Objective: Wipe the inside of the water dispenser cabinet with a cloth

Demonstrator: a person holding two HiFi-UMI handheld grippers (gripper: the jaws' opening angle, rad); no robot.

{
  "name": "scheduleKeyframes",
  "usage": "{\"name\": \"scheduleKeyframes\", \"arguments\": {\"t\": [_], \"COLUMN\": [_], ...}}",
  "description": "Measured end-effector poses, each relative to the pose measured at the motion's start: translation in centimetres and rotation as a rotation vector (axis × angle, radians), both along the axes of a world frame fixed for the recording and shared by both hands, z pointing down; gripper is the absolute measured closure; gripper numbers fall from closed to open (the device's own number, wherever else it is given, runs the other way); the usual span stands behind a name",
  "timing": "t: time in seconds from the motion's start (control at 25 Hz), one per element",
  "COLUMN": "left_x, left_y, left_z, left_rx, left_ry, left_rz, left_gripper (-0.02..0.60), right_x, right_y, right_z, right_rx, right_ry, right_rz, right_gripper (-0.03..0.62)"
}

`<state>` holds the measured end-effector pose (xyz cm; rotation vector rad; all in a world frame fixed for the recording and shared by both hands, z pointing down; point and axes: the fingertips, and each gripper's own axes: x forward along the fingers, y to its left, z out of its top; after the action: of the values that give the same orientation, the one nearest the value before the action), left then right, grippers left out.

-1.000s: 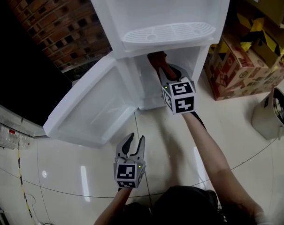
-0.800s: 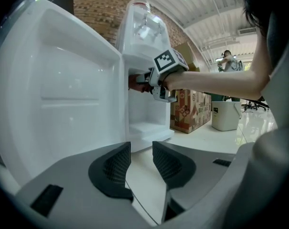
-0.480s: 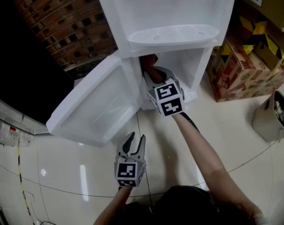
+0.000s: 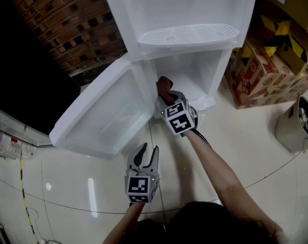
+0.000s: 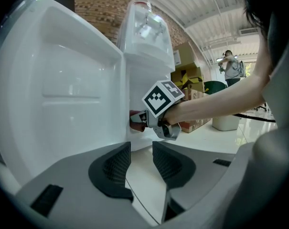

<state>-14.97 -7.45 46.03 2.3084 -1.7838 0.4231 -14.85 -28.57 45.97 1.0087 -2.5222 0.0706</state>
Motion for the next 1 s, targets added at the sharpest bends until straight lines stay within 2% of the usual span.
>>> {"name": "scheduleKeyframes", "arguments": {"t": [0.24,0.36,0.56,0.72,0.92,1.0], "left_x": [-0.7,-1.1,-2.2,-3.3,-2.1,-1.7], "left_y": [0.3,0.5,0.6,1.3,-0.2,-0.1], "left_z": [0.9,1.0,0.7,0.5,-0.2,-0.2], "left_rx": [-0.008,-0.023,-0.042,-0.064,-0.066,-0.075], "left_ry": [-0.009,-0.023,-0.035,-0.036,0.024,0.006], "left_rz": [-0.012,-0.011,-0.017,-0.026,-0.041,-0.017], "left_gripper": [0.46,0.46,0.46,0.46,0.46,0.46], "right_x": [0.1,0.4,1.6,1.9,1.6,1.0], "right_y": [0.5,-0.2,-3.9,-6.2,-8.5,-8.8], "right_z": [2.7,1.6,-5.3,-11.2,-13.3,-13.1], "right_rx": [-0.042,-0.01,0.118,0.222,0.293,0.316], "right_ry": [0.054,0.047,-0.09,-0.182,-0.26,-0.265], "right_rz": [-0.027,-0.022,0.043,0.059,0.061,0.028], "right_gripper": [0.511,0.511,0.511,0.512,0.512,0.511]}}
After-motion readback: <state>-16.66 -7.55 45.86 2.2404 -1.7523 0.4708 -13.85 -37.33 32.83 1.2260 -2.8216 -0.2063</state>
